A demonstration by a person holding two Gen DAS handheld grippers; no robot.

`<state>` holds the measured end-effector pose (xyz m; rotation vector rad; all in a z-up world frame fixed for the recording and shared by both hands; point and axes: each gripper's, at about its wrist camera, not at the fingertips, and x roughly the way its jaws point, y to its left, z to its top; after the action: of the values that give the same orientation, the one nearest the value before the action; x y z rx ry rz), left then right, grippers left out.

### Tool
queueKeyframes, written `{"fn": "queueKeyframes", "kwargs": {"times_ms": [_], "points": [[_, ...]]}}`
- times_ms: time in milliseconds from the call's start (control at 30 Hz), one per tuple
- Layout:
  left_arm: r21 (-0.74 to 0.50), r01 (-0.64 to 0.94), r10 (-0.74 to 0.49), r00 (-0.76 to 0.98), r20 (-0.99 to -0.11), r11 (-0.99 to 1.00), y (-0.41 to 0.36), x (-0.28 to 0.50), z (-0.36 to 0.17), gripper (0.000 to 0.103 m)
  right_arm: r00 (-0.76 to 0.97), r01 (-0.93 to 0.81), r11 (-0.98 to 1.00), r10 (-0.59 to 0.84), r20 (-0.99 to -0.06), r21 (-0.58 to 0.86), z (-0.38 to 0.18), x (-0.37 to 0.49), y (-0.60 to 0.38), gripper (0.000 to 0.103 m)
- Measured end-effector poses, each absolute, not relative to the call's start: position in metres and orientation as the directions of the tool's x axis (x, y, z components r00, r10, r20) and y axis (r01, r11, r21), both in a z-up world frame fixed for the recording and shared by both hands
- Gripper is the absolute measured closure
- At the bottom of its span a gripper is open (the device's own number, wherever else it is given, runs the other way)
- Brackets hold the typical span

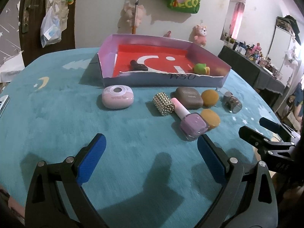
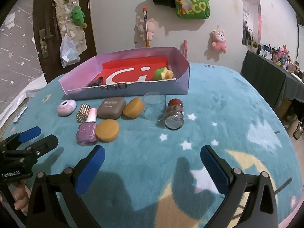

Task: Organize rigid objects
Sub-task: 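Grasp the pink round case with the left tool while the right tool grasps the red-lidded glass jar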

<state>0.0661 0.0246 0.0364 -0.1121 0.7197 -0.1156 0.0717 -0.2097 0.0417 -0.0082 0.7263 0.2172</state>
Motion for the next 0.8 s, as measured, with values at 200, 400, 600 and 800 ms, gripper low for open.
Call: {"fn": "queueKeyframes", "kwargs": {"times_ms": [200, 400, 600, 800], "points": [[-0.141, 0.054, -0.135, 0.738, -0.662, 0.988, 0.027, 0.072, 0.035, 0.005, 0.718, -0.187, 0.979, 0.192, -0.669, 0.081, 0.038, 0.081, -0.214, 0.0], [-0.146, 0.041, -0.129, 0.736, -0.665, 0.988, 0.03, 0.082, 0.041, 0.005, 0.719, -0.178, 0.98, 0.194, -0.668, 0.092, 0.043, 0.089, -0.22, 0.0], [-0.148, 0.014, -0.111, 0.729, -0.675, 0.989, 0.038, 0.1, 0.047, 0.005, 0.72, -0.15, 0.986, 0.159, -0.675, 0.073, 0.049, 0.105, -0.224, 0.0], [-0.146, -0.032, -0.084, 0.687, -0.721, 0.989, 0.048, 0.129, 0.044, 0.005, 0.684, -0.091, 0.989, 0.145, -0.715, 0.114, 0.046, 0.132, -0.239, 0.004]]}}
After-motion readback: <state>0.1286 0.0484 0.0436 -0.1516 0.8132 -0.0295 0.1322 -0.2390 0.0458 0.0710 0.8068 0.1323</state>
